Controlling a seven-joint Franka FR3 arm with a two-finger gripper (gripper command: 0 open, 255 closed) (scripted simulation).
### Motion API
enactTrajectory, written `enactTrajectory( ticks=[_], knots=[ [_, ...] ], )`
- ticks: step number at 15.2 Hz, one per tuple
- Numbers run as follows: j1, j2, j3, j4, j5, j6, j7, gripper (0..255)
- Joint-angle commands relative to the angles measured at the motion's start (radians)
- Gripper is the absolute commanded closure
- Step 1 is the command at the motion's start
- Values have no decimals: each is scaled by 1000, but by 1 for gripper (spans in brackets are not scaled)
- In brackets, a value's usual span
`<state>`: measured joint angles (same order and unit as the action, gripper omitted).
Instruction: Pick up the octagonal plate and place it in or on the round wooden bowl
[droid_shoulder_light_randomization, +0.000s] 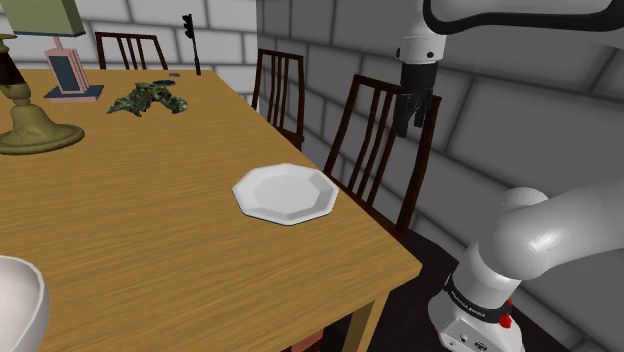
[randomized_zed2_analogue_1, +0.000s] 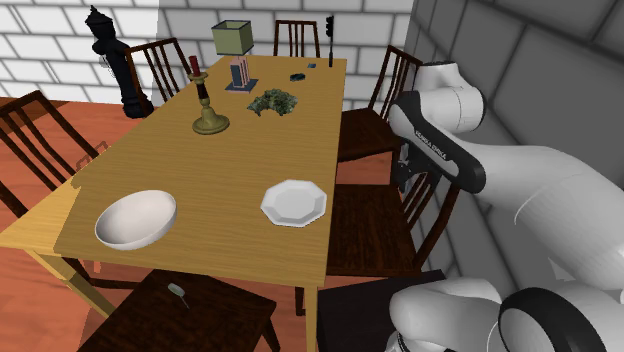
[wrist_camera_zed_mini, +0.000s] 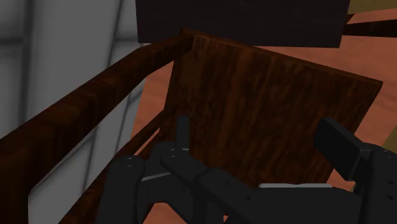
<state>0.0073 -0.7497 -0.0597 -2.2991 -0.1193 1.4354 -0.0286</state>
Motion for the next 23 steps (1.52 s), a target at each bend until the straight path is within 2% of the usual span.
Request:
enactTrajectory(
  ticks=[1, 8, 15, 20, 23],
  knots=[
    [0, 0, 0, 0, 0, 0, 0, 0],
    [45, -15, 95, -66, 176, 141, 176, 0],
    [89, 22, 201, -84, 327, 316, 335, 0],
    [113, 79, 281, -63, 413, 453, 439, 0],
    [117, 93, 297, -80, 426, 497, 450, 0]
  ],
)
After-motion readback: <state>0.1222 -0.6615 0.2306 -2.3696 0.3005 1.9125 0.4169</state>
